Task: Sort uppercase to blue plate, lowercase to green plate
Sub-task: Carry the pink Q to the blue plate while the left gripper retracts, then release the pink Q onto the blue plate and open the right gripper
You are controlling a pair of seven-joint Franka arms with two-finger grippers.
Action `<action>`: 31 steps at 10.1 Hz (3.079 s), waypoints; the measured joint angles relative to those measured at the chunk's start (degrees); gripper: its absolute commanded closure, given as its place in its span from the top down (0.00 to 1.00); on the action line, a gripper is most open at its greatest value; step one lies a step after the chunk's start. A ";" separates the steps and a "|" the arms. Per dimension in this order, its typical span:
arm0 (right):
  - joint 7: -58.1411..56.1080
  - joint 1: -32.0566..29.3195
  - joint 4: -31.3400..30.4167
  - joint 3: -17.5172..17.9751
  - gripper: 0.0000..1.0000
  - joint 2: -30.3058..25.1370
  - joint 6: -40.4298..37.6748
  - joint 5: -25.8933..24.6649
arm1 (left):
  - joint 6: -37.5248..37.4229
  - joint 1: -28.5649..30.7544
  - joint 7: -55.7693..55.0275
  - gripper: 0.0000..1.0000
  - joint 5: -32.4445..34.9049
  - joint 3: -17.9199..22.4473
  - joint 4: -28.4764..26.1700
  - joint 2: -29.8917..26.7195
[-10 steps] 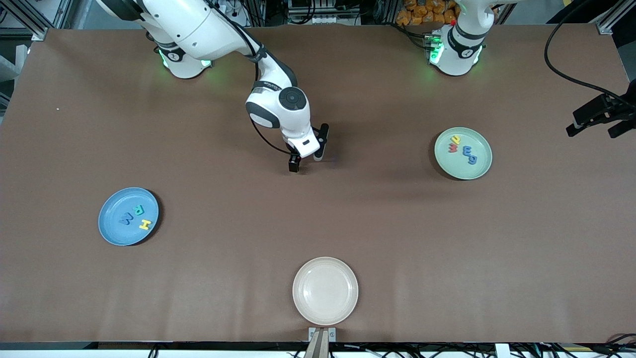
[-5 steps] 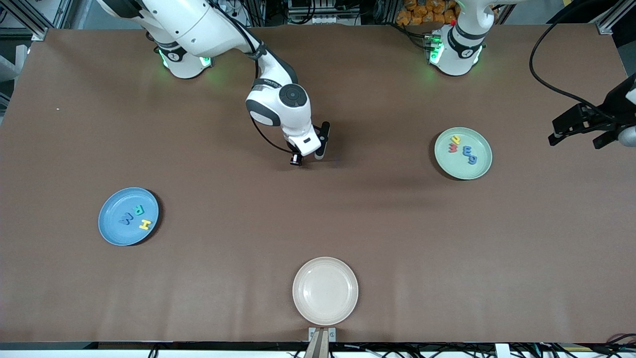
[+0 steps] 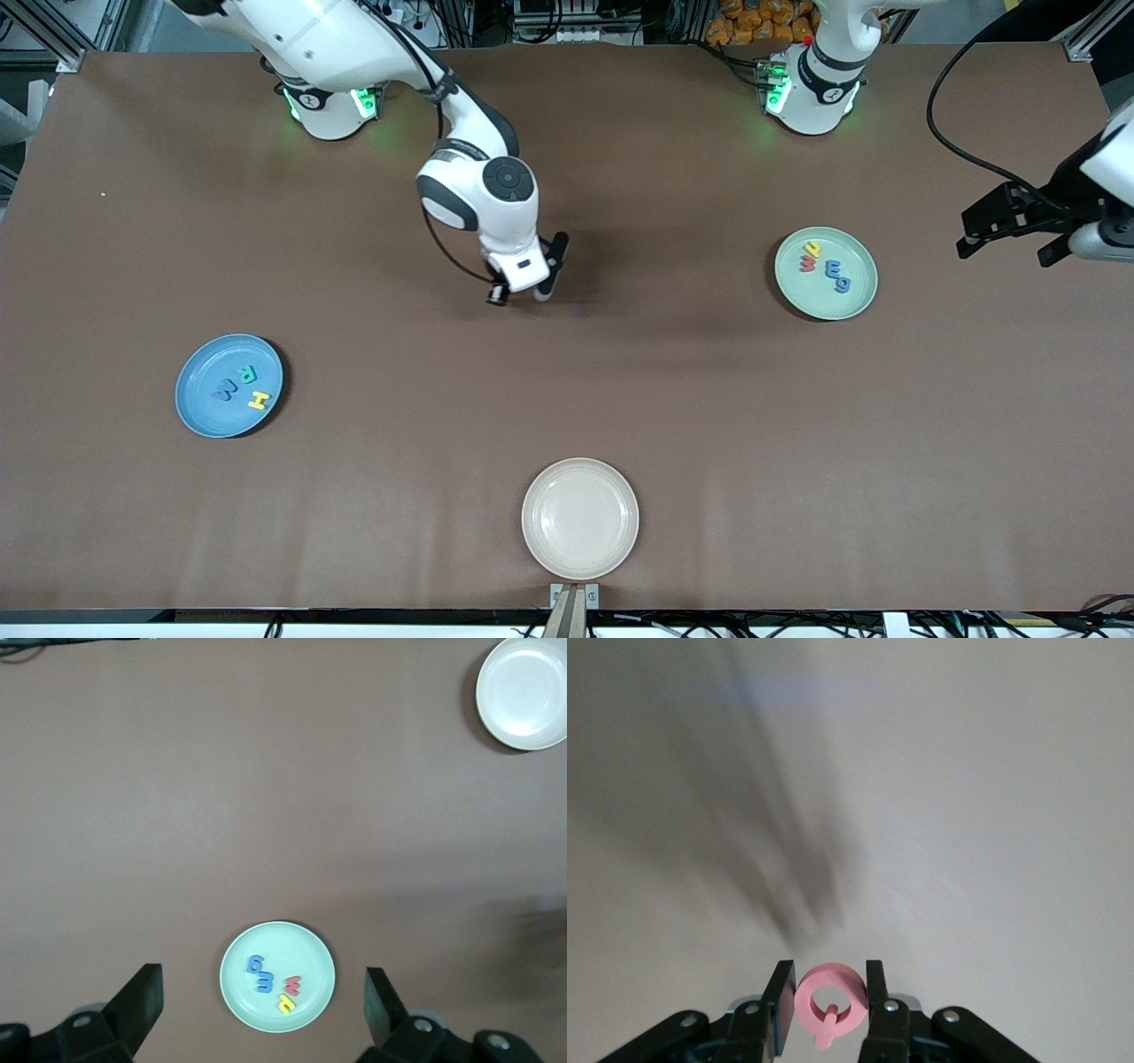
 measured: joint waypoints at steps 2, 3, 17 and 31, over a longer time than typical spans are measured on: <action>0.22 -6.02 1.26 -0.16 0.00 -3.90 -6.08 -0.02 | 0.00 -2.98 -0.35 1.00 0.75 2.65 0.26 -0.01; 0.19 -10.31 1.33 -0.28 0.00 -5.26 -7.33 -0.07 | 0.00 -3.44 -0.35 1.00 0.75 3.87 0.31 -0.03; 0.25 -41.99 3.10 -8.42 1.00 1.50 2.62 -0.45 | -0.31 1.89 -0.41 1.00 0.81 -2.48 0.33 -0.04; 7.93 -24.11 -7.51 -22.37 1.00 -27.25 -3.89 22.94 | -0.36 5.14 -0.47 1.00 -0.75 -2.68 0.57 -0.06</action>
